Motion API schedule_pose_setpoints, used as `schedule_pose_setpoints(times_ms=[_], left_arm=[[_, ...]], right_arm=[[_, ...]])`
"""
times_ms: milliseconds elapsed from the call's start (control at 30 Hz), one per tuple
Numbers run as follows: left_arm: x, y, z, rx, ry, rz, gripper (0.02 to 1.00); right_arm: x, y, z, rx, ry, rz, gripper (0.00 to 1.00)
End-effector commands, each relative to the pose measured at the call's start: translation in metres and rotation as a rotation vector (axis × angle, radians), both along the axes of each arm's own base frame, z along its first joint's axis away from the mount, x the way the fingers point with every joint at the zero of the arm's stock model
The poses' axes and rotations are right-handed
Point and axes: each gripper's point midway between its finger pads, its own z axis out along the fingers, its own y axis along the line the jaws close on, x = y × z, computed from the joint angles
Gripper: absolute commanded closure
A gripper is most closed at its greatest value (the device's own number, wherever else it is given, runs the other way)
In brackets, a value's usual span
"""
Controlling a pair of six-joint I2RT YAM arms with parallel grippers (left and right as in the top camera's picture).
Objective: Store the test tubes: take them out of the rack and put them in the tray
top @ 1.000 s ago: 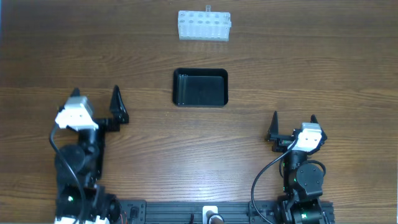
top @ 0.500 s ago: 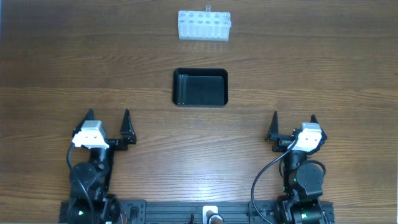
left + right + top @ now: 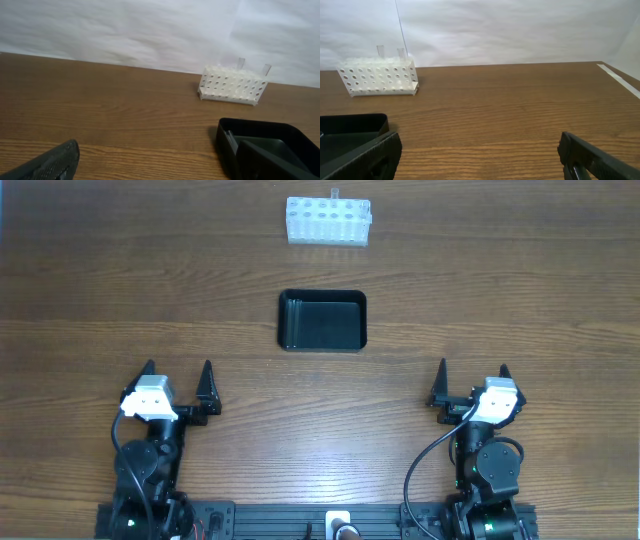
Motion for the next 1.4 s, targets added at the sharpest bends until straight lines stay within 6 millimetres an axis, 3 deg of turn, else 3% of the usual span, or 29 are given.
schedule_pose_setpoints(times_ms=[33, 967, 1100, 1233, 1400], left_arm=[[0.000, 0.000, 0.000, 0.014, -0.005, -0.006, 0.018], [0.000, 0.000, 0.000, 0.014, -0.005, -0.006, 0.020], [0.000, 0.000, 0.000, 0.014, -0.005, -0.006, 0.018], [0.000, 0.000, 0.000, 0.014, -0.005, -0.006, 0.018], [0.000, 0.000, 0.000, 0.014, -0.005, -0.006, 0.018]], right_arm=[[0.000, -0.001, -0.001, -0.007, -0.003, -0.002, 0.009], [0.000, 0.000, 0.000, 0.006, -0.007, 0.004, 0.007], [0.002, -0.001, 0.022, 0.045, -0.086, 0.000, 0.009], [0.010, -0.010, 0.064, 0.047, -0.122, -0.046, 0.009], [0.049, -0.009, 0.112, 0.011, -0.034, -0.057, 0.007]])
